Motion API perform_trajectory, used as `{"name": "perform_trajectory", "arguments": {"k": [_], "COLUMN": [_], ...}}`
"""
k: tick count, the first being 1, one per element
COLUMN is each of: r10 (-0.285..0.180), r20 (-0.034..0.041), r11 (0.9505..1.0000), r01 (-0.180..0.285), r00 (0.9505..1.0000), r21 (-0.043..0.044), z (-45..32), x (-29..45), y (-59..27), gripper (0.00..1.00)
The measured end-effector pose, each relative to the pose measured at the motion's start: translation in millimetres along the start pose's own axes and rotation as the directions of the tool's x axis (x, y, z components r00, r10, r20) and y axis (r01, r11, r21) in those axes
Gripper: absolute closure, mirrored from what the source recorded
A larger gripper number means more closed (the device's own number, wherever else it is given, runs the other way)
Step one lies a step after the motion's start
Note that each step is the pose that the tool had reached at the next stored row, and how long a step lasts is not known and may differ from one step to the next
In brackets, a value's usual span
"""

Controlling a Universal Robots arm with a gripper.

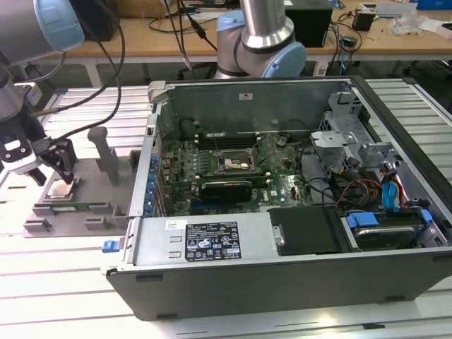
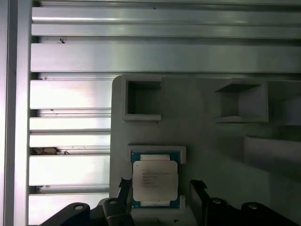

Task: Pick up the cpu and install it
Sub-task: 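Pick up the cpu and move it towards the insertion slot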

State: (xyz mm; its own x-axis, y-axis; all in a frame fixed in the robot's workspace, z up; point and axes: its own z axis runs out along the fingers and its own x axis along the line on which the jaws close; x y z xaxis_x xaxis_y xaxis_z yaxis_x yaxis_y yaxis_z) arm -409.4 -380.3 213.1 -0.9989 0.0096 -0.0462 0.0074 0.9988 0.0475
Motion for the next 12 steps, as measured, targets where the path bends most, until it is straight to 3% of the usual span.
{"name": "perform_trajectory", "arguments": {"k": [2,5,12], "r10": [-0.002,-0.011,-0.013], "r20": [0.0011,0.0015,0.0014], "r11": [1.0000,0.9999,0.9999], "r01": [0.002,0.011,0.013], "r00": [1.0000,0.9999,0.9999], "r21": [-0.0003,-0.0005,0.0017], "z": [4.0,16.4,23.1], "x": [2.0,4.0,5.7], "y": [0.8,4.6,5.7], "gripper": [0.40,0.40,0.40]}}
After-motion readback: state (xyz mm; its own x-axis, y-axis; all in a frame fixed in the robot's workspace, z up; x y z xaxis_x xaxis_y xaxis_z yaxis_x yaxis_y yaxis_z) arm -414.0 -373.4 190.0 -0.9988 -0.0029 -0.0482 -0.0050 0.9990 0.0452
